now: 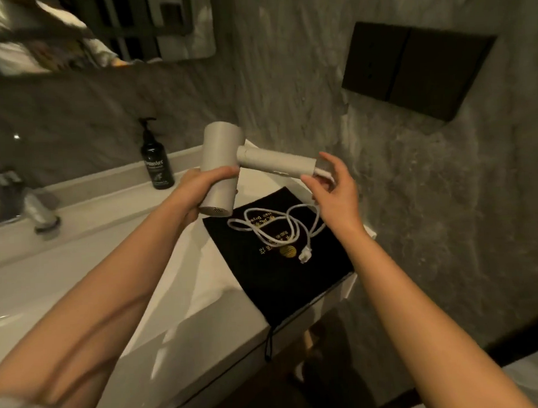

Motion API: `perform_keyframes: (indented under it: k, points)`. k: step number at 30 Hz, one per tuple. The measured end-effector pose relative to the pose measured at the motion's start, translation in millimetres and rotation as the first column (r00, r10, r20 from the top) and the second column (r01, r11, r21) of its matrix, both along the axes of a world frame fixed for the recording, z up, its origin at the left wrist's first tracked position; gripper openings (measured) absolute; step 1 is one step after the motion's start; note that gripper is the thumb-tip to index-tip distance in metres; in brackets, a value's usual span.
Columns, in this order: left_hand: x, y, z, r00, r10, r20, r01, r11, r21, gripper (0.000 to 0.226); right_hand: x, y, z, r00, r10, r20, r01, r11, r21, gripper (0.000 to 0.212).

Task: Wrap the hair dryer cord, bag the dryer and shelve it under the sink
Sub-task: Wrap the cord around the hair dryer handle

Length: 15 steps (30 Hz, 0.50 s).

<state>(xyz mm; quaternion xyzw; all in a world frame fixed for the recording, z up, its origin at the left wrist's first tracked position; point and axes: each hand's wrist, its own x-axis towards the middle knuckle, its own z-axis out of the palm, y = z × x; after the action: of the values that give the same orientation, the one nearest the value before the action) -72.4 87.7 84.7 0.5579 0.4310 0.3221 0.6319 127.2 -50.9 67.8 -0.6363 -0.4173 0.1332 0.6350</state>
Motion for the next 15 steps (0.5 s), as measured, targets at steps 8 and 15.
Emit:
perform_keyframes:
  k: [8, 15]
  points:
    - [-39, -34, 19, 0.916, 0.317, 0.247, -0.326, 0.945, -0.004, 0.091, -27, 12, 12, 0.989, 0.084, -0.121, -0.082, 0.996, 0.027, 0.014]
    - [-63, -54, 61, 0.77, 0.478, 0.423, -0.505, 0.862, -0.055, 0.094, -54, 21, 17, 0.978, 0.209, 0.012, -0.209, 0.975, 0.077, 0.022]
